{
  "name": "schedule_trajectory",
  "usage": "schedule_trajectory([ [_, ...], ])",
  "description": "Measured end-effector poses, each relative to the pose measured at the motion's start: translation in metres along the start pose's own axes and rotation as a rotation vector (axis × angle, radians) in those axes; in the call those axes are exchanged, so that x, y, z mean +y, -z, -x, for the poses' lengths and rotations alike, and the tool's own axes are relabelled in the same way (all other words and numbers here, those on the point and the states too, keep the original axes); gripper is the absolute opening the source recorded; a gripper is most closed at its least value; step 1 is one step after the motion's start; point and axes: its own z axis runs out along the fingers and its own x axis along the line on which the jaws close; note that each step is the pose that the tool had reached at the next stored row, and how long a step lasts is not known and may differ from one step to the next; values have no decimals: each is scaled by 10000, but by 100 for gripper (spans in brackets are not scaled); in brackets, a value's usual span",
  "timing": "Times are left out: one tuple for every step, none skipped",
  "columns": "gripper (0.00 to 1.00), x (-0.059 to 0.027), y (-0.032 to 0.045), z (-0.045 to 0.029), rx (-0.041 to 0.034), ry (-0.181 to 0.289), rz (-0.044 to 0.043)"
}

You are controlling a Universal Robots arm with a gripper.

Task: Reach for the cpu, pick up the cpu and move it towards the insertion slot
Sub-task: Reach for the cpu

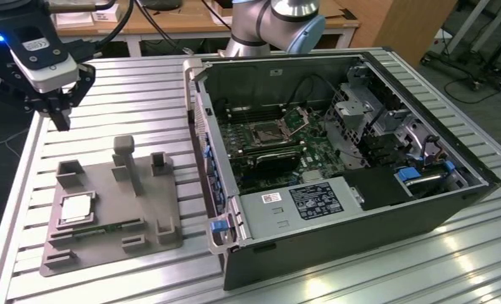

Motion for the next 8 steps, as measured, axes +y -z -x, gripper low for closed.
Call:
schedule_trajectory([
  [11, -3, 0, -1, 0, 0, 0],
  [11, -5, 0, -1, 0, 0, 0],
  [11, -8, -1, -2, 0, 0, 0],
  [11, -10, 0, -2, 1, 0, -1],
  [11, -12, -1, -3, 0, 0, 0],
  [11, -14, -1, -3, 0, 0, 0],
  [11, -16, -1, -4, 0, 0, 0],
  [11, -19, -1, -4, 1, 0, -1],
])
